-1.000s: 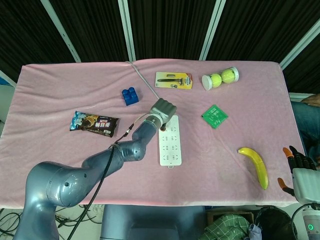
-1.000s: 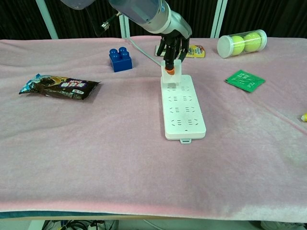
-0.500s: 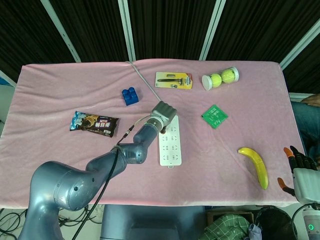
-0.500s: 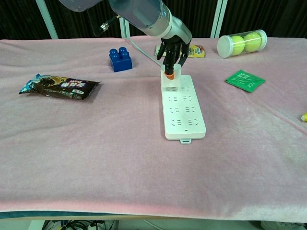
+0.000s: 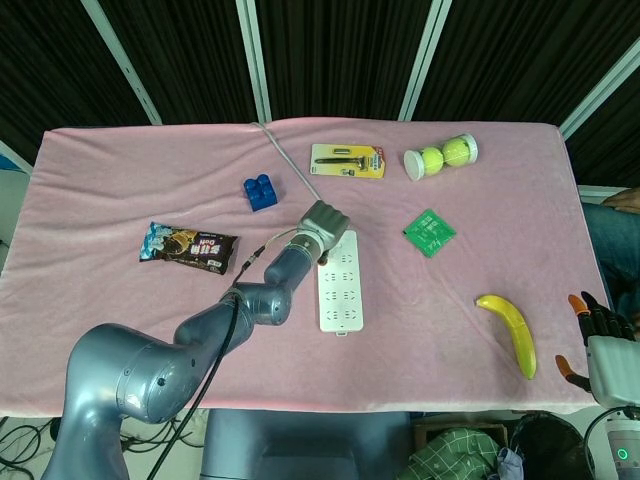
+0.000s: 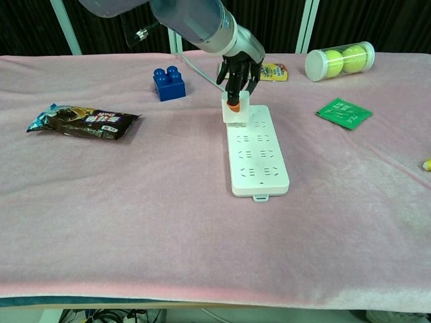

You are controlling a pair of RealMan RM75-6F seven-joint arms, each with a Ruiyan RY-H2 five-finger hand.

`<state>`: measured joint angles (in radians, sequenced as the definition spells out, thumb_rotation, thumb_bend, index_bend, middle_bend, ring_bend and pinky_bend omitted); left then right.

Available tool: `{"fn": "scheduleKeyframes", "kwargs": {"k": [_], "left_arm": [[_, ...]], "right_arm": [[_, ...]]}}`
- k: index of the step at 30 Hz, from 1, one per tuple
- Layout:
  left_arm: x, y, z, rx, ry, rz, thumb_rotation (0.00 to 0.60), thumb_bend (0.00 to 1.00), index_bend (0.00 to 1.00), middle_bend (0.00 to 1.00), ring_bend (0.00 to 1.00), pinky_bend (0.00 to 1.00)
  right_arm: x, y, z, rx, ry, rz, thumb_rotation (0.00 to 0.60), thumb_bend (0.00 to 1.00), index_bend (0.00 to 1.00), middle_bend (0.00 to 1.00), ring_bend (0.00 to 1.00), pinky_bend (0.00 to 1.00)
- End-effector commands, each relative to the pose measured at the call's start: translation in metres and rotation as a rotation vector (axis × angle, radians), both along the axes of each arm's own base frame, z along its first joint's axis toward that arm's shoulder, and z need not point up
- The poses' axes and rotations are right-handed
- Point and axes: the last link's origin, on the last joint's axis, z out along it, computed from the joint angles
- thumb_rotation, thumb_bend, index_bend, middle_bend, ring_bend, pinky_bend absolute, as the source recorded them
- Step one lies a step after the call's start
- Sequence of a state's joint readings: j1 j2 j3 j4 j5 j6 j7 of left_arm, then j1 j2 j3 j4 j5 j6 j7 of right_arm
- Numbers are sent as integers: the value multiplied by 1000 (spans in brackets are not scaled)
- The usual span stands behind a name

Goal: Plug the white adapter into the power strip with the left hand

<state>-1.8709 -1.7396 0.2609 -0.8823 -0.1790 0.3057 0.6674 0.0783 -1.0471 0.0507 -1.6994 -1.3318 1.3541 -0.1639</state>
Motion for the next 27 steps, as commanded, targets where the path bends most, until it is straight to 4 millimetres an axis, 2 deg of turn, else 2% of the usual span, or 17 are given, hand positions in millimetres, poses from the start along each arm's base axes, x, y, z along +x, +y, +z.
{"fn": "scheduleKeyframes", "kwargs": {"k": [1,27], "left_arm": [[1,0,-1,-3,-2,-1,600,452,620,593,371,367],[4,1,-10,-16,30,-14,600,452,621,593,371,370]], "right_arm": [[0,0,0,-1,-1,-1,600,208,23,45,121,143],[0,-1,0,-4,-9,-6,600,211,23,45,121,143]]}}
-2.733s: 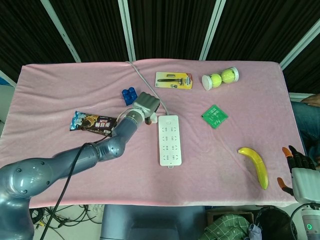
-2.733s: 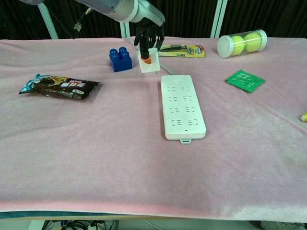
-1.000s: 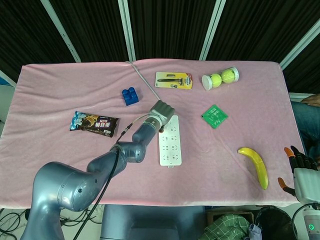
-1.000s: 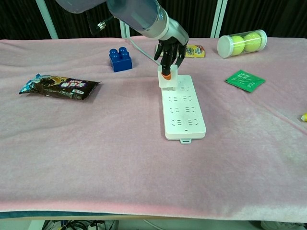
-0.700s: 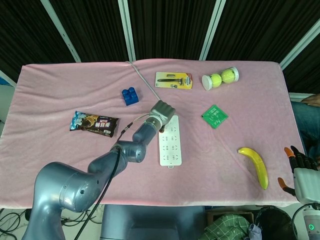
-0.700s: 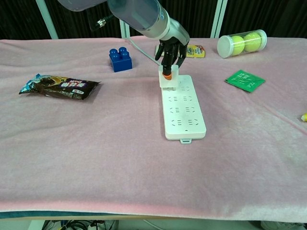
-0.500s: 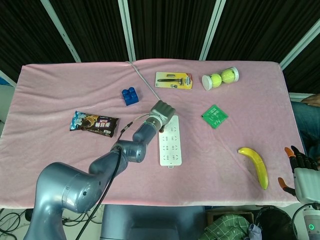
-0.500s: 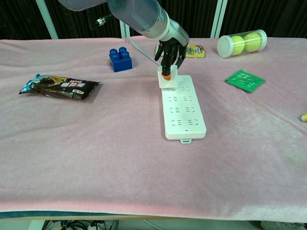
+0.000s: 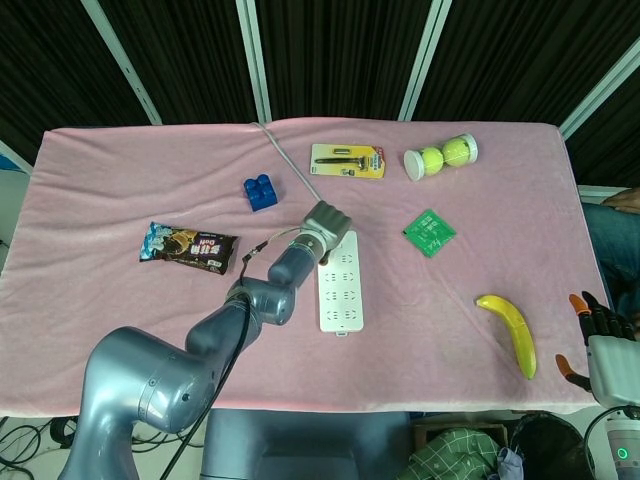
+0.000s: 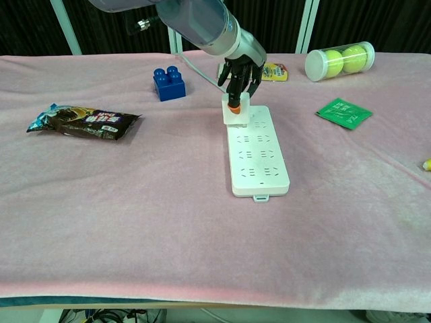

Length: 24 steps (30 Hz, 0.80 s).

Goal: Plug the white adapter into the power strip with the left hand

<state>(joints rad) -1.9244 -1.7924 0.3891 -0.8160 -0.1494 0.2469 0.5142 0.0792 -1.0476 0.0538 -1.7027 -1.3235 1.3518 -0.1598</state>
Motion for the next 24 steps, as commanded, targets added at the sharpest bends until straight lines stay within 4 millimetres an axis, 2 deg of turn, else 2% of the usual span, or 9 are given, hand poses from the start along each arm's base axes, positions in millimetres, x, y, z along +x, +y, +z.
{"fn": "scheduleKeyframes", "kwargs": {"k": [1,15,24], "left_arm": [[1,-1,-3,-5,5,-6,600,452,621,593,371,370],[1,-4,-19,-36,25,-24,600,452,624,596,370,371],[-3,-2,-19,-38,31,-20,600,452,628,596,371,372]], "right_arm": [[0,0,0,0,1,1,600,211,24,45,121,143],[0,0,0,0,-3,-3,600,211,23,45,121,143],[0,1,0,0,-5,-4,600,214,22,45,121,143]]}}
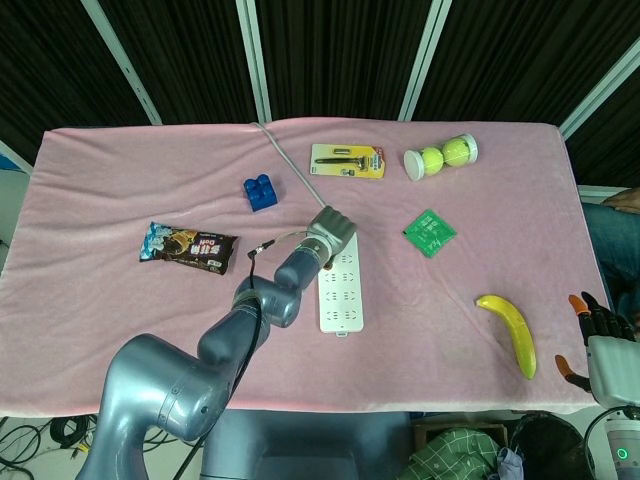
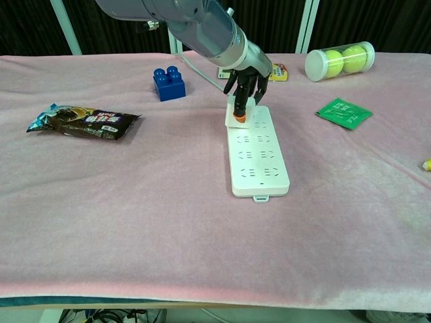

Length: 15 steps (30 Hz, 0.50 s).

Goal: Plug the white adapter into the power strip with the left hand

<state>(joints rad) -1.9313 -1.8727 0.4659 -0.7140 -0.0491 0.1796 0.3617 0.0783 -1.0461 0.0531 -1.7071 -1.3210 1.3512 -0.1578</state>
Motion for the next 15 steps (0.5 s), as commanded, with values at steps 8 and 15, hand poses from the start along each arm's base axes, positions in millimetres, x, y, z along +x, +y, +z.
{"fn": "scheduleKeyframes", "kwargs": {"k": [8,15], "left_arm": [[-5,0,-4,-4,3,-7,600,459,636,607,381,393],[-6,-3,-12,-16,-8,-20,600,460,643,611,384,401]], "right_arm": [[0,0,0,-2,-3,-2,600,214,22,45,121,143],[0,0,0,-3,-5,-4,600,213,22,45,122,143]]}}
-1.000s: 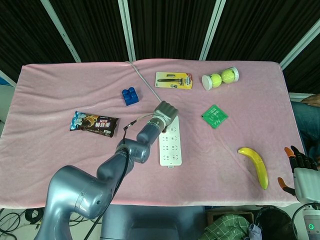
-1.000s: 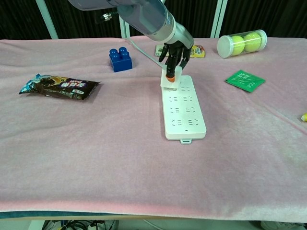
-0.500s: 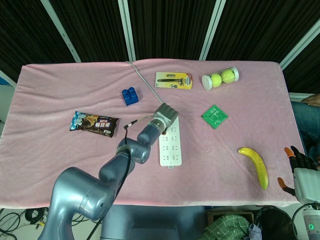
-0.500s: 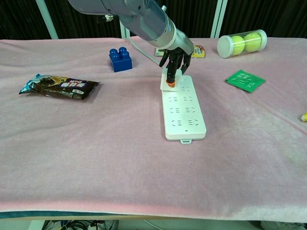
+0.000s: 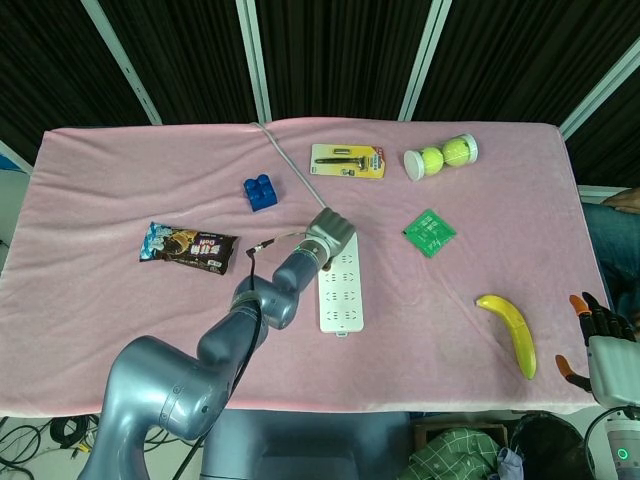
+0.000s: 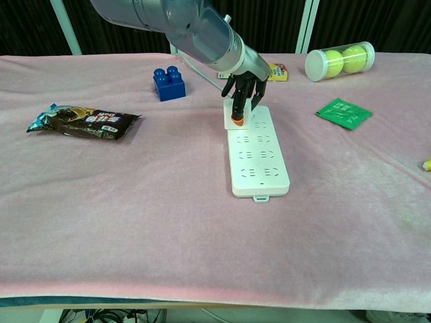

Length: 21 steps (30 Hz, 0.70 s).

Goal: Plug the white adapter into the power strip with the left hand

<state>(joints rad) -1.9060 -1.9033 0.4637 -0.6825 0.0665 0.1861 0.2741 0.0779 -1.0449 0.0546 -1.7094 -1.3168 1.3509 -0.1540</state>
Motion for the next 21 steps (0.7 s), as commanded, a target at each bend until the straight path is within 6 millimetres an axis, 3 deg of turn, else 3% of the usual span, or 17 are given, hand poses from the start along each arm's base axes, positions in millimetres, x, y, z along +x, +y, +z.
{"fn": "scheduleKeyframes", "kwargs": {"k": [1,18,21], "left_arm": [[-1,-1,-4,-5,-10,0,600,460,643,611,384,402],[-3,-5,-21,-34,-3,-34,600,460,640,607,384,407],[-6,-2,-21,-29,6,-36,600,420,564,525,343,397]], "right_arm": [[0,0,0,1,0,0,600,214,22,45,121,143],[0,0,0,3,-5,-5,600,216,22,45,121,143],[0,0,0,3,-5,-4,600,215,22,45,121,143]]}}
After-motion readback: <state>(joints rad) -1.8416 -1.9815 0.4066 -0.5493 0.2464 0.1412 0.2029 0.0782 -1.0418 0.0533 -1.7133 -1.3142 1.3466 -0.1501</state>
